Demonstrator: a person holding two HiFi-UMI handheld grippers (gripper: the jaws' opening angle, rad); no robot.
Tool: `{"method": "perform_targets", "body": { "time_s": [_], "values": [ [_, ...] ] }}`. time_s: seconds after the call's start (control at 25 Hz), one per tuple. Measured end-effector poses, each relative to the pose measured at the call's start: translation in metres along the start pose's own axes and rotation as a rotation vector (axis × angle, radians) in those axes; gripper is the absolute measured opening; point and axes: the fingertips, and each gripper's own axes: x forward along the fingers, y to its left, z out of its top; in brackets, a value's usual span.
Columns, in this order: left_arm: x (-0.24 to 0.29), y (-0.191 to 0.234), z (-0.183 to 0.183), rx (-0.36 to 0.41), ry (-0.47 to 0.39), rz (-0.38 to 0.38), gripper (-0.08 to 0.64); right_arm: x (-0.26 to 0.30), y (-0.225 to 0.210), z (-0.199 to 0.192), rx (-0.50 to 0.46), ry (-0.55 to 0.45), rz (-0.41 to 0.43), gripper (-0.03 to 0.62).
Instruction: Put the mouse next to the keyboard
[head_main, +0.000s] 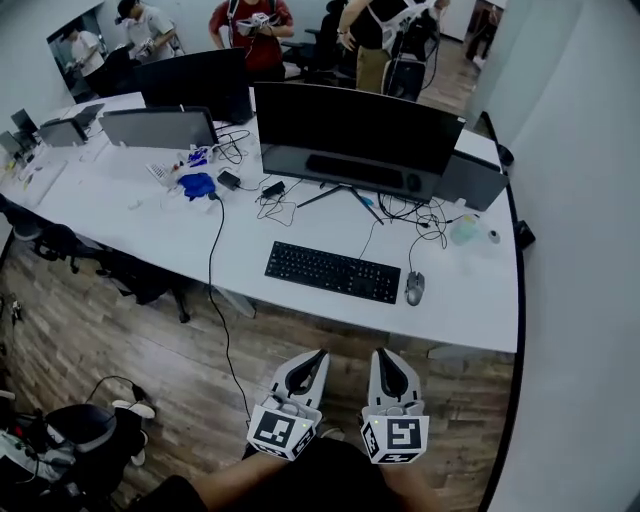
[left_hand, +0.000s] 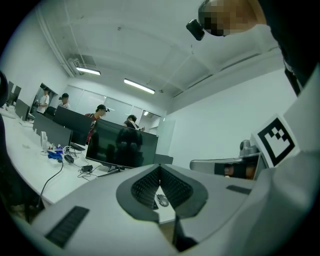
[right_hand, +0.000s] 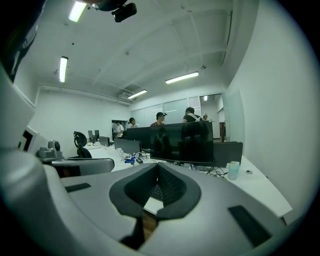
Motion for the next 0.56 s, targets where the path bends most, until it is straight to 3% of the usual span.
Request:
{"method": "perform_targets", "body": {
  "time_s": [0.28, 0.56],
  "values": [
    [-0.014, -0.041, -0.009, 0.029, 0.01, -0.027, 0.014, -0.044, -0.005, -0.002, 0.001, -0.028, -0.028, 0.018],
    [-0.005, -0.052, -0.012, 0.026, 0.015, -0.036, 0.014, -0.05, -0.019, -0.005, 0.018, -0.024, -0.043, 0.018]
  ]
}}
